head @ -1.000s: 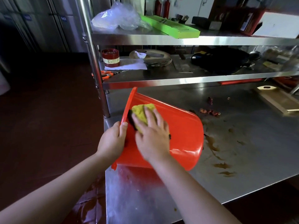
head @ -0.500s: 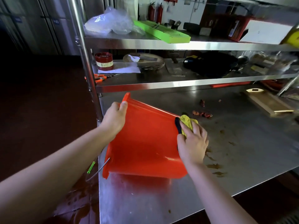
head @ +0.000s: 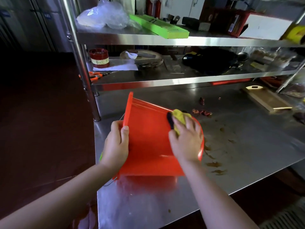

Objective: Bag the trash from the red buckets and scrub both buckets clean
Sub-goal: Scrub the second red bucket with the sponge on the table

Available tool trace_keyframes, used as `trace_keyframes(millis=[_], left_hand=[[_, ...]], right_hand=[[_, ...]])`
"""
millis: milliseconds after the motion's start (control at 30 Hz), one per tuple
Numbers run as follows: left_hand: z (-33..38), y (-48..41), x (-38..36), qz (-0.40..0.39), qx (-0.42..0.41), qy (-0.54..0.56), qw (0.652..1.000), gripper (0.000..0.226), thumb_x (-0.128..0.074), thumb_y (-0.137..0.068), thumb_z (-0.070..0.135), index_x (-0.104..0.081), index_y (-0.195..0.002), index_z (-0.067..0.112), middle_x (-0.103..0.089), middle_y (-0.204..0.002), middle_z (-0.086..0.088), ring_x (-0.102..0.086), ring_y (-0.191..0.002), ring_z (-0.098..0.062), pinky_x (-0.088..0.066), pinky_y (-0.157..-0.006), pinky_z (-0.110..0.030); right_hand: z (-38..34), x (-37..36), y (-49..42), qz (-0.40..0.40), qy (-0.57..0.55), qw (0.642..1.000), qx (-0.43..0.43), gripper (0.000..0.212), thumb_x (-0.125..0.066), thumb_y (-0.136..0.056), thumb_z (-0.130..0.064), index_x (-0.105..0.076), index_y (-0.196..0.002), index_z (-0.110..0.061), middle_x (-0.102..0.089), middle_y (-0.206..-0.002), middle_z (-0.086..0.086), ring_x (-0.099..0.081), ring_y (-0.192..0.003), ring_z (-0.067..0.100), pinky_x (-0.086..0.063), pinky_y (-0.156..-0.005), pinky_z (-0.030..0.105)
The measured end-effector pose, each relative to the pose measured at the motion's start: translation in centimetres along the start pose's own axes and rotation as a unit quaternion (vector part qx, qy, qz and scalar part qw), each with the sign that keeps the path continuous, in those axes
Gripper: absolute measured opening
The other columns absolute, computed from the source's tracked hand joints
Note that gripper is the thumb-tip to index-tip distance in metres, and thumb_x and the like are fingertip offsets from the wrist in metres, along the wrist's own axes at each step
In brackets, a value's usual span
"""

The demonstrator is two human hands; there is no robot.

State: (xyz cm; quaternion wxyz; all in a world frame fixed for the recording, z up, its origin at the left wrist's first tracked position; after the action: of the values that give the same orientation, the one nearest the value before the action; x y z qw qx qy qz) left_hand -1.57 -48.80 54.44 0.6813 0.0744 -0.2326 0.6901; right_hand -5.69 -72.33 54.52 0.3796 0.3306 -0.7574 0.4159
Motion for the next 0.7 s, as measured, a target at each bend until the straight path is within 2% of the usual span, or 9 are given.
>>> trace_keyframes(millis=[100, 167, 233, 367, 467, 533, 633, 700], left_hand=[[-0.2, 0.5, -0.1, 0.006, -0.016, -0.004, 1.000, 0.015, -0.031, -0.100, 0.030, -0.044, -0.105, 0.023, -0.049, -0.064, 0.006, -0.047, -0.056, -0.011, -0.032, -0.051, -0.031], [-0.4, 0.8, -0.3, 0.005, -0.029, -0.012, 1.000, 0.021, -0.029, -0.097, 0.036, -0.042, -0.108, 0.024, -0.050, -0.067, 0.007, -0.048, -0.058, -0.011, -0.034, -0.053, -0.032], [-0.8, 1.2, -0.5, 0.009, -0.032, -0.023, 0.999, 0.031, -0.027, -0.091, 0.042, -0.042, -0.110, 0.022, -0.051, -0.069, 0.007, -0.050, -0.062, -0.014, -0.039, -0.057, -0.035], [-0.9, 1.0, -0.6, 0.019, -0.054, -0.031, 0.998, 0.042, -0.025, -0.089, 0.046, -0.044, -0.112, 0.016, -0.054, -0.078, 0.001, -0.052, -0.069, -0.026, -0.040, -0.061, -0.039], [-0.5, 0.3, -0.7, 0.013, -0.056, -0.030, 0.998, 0.039, -0.027, -0.090, 0.041, -0.044, -0.113, 0.015, -0.055, -0.087, 0.001, -0.054, -0.077, -0.024, -0.041, -0.064, -0.038], [-0.5, 0.3, -0.7, 0.008, -0.050, -0.033, 0.998, 0.039, -0.026, -0.090, 0.043, -0.043, -0.113, 0.016, -0.052, -0.079, 0.006, -0.052, -0.072, -0.022, -0.040, -0.063, -0.037], [-1.1, 1.1, -0.9, -0.013, -0.037, -0.015, 0.999, 0.035, -0.027, -0.089, 0.045, -0.041, -0.109, 0.021, -0.051, -0.075, 0.006, -0.051, -0.066, -0.018, -0.041, -0.061, -0.038], [-1.3, 1.2, -0.8, -0.042, -0.008, 0.030, 0.999, 0.026, -0.032, -0.085, 0.039, -0.043, -0.100, 0.021, -0.051, -0.071, 0.004, -0.047, -0.061, -0.016, -0.038, -0.058, -0.035]], right_hand=[[6.2, 0.2, -1.3, -0.039, -0.033, 0.986, -0.159, 0.045, -0.044, -0.089, -0.031, -0.052, -0.133, -0.037, -0.033, -0.151, -0.002, -0.025, -0.133, 0.026, -0.025, -0.105, 0.046], [6.0, 0.1, -1.4, -0.048, -0.026, 0.984, -0.172, 0.045, -0.044, -0.091, -0.031, -0.049, -0.135, -0.037, -0.029, -0.153, -0.003, -0.022, -0.134, 0.027, -0.023, -0.106, 0.046], [2.1, -0.5, -1.4, -0.043, -0.008, 0.993, -0.107, 0.046, -0.039, -0.090, -0.036, -0.048, -0.135, -0.039, -0.030, -0.152, -0.004, -0.021, -0.134, 0.028, -0.025, -0.103, 0.045], [-9.9, -1.7, 0.4, -0.030, -0.025, 0.992, 0.119, 0.049, -0.039, -0.082, -0.039, -0.055, -0.128, -0.039, -0.042, -0.144, -0.001, -0.030, -0.133, 0.030, -0.034, -0.097, 0.046], [-12.5, -2.2, 0.5, -0.048, -0.032, 0.981, 0.186, 0.046, -0.044, -0.084, -0.035, -0.056, -0.128, -0.038, -0.041, -0.146, -0.001, -0.029, -0.135, 0.029, -0.032, -0.101, 0.044], [-9.8, -2.1, -0.9, -0.055, -0.029, 0.985, 0.159, 0.045, -0.045, -0.086, -0.038, -0.052, -0.130, -0.043, -0.039, -0.147, -0.005, -0.027, -0.135, 0.025, -0.030, -0.103, 0.042], [-1.3, -1.3, -3.2, -0.059, -0.016, 0.998, 0.010, 0.043, -0.042, -0.090, -0.038, -0.049, -0.132, -0.045, -0.035, -0.149, -0.008, -0.025, -0.135, 0.023, -0.027, -0.106, 0.043], [3.1, -0.5, -3.4, -0.055, -0.018, 0.997, -0.058, 0.043, -0.042, -0.091, -0.034, -0.051, -0.133, -0.042, -0.035, -0.150, -0.007, -0.024, -0.135, 0.023, -0.026, -0.106, 0.044]])
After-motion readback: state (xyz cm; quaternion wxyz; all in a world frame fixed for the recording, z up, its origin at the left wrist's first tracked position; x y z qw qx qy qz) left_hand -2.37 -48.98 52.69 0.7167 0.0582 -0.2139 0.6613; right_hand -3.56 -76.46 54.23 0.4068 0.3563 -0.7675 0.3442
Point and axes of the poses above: each hand's wrist, its own y-axis away from the middle knuckle, its own x-axis out of the back of the hand, z = x × y, the point moved 9 cm from there along -y, towards the middle knuckle
